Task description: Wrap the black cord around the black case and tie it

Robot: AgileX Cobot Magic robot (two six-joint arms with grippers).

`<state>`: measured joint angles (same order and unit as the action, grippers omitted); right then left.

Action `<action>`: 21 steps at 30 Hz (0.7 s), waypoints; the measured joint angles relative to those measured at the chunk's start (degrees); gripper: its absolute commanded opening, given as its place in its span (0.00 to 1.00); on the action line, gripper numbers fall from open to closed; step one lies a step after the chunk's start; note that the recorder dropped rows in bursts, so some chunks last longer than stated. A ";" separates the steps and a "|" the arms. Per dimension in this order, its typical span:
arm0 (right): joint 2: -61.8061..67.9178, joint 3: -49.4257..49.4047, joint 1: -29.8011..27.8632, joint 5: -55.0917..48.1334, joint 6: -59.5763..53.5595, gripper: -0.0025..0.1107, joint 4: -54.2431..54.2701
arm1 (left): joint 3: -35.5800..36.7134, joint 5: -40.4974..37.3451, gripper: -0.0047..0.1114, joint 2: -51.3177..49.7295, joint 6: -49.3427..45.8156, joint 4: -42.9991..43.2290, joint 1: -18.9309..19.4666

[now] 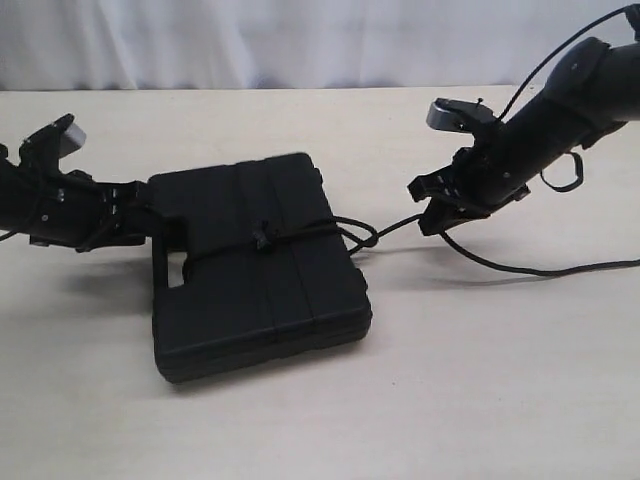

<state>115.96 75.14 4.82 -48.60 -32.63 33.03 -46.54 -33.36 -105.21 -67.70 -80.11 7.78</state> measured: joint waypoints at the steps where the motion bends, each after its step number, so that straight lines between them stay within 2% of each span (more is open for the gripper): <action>1: 0.00 0.00 -0.12 0.28 0.42 0.07 0.00 | -1.05 0.86 0.38 -0.44 0.00 -0.45 -0.58; 4: 0.00 0.10 -0.12 0.15 0.55 0.14 -0.16 | -2.23 1.85 0.38 -0.82 0.80 -0.82 -0.93; 7: 0.00 0.21 -0.12 0.05 0.55 0.29 -0.16 | -2.51 2.11 0.38 -0.82 1.25 -0.94 -1.07; 11: 0.00 1.01 -0.12 -1.19 0.55 0.53 -0.40 | -2.60 0.74 0.37 -0.30 1.48 1.25 -1.07; 13: -0.12 2.48 -0.32 -3.70 0.55 0.56 -1.90 | -3.48 -0.93 0.32 1.05 1.70 5.38 -1.07; 15: -0.62 4.92 -0.58 -7.04 0.73 0.53 -5.79 | -4.90 -2.63 0.17 3.25 4.11 11.09 -1.07; 16: -1.18 6.58 -0.58 -8.88 1.83 0.46 -8.74 | -5.89 -3.39 0.08 4.58 8.26 15.01 -1.07; 17: -1.79 8.45 -0.58 -10.56 4.40 0.39 -12.24 | -7.17 -4.05 0.04 5.99 13.91 19.80 -1.07; 19: -2.96 12.11 -0.33 -13.59 13.31 0.13 -19.75 | -10.39 -6.30 0.04 8.22 25.56 30.34 -1.07; 20: -3.58 14.05 0.23 -15.55 17.80 0.07 -24.56 | -12.59 -8.52 0.04 9.04 31.39 36.47 -1.07; 21: -4.23 15.39 0.78 -17.45 20.60 0.07 -28.40 | -14.46 -10.91 0.04 9.55 35.42 41.16 -1.07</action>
<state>111.73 90.52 5.59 -66.04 -12.03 4.63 -61.00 -44.27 -95.66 -32.28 -38.95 6.72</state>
